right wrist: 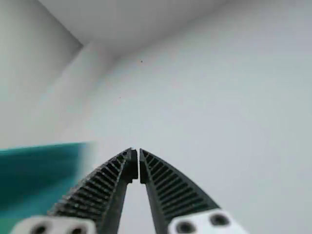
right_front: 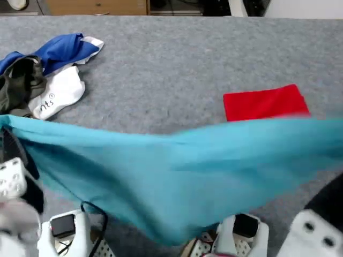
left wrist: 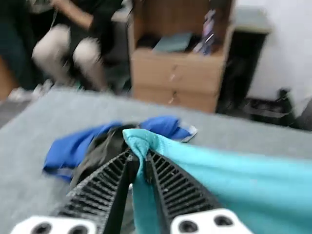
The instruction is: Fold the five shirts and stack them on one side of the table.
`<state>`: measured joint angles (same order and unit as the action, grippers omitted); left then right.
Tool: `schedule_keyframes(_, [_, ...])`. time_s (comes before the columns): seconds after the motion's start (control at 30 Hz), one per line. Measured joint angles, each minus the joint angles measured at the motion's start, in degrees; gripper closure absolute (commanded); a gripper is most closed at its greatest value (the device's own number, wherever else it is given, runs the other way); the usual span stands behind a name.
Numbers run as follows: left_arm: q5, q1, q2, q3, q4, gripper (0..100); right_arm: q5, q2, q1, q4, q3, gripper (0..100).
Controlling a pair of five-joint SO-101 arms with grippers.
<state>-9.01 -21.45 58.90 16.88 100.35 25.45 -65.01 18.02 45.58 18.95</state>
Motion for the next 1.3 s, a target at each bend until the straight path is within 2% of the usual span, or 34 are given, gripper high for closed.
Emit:
schedule_keyframes(0.13, [0.0,-4.6,0.0,-4.0,0.0,98,0.0,2.1,-2.9,-4.6,0.0,99.4])
schedule_keyframes(0.3, [0.0,-5.6,0.0,-4.7,0.0,98,0.0,2.2,-4.7,-5.1,0.0,99.4])
schedule_keyframes(0.4, [0.0,-5.1,0.0,-6.5,0.0,98,0.0,2.2,-4.8,0.6,-0.3,99.3])
schedule_keyframes(0.6, [0.0,1.9,0.0,-17.6,0.0,98,1.3,2.7,-7.1,22.2,-10.5,99.3])
schedule_keyframes(0.77, [-0.1,2.6,-0.1,-28.0,-0.9,98,1.7,3.3,-19.4,33.5,-26.8,99.0])
schedule_keyframes(1.0, [-0.1,1.8,-0.1,-31.9,-1.4,98,1.7,7.4,-43.6,35.1,-49.4,98.9])
schedule_keyframes(1.13, [0.0,-1.9,2.6,-35.3,-1.4,98,1.7,15.2,-53.9,35.1,-52.2,95.2])
schedule_keyframes(1.3, [-0.1,-3.3,9.1,-43.5,-1.4,98,1.7,29.4,-61.5,33.9,-50.3,85.7])
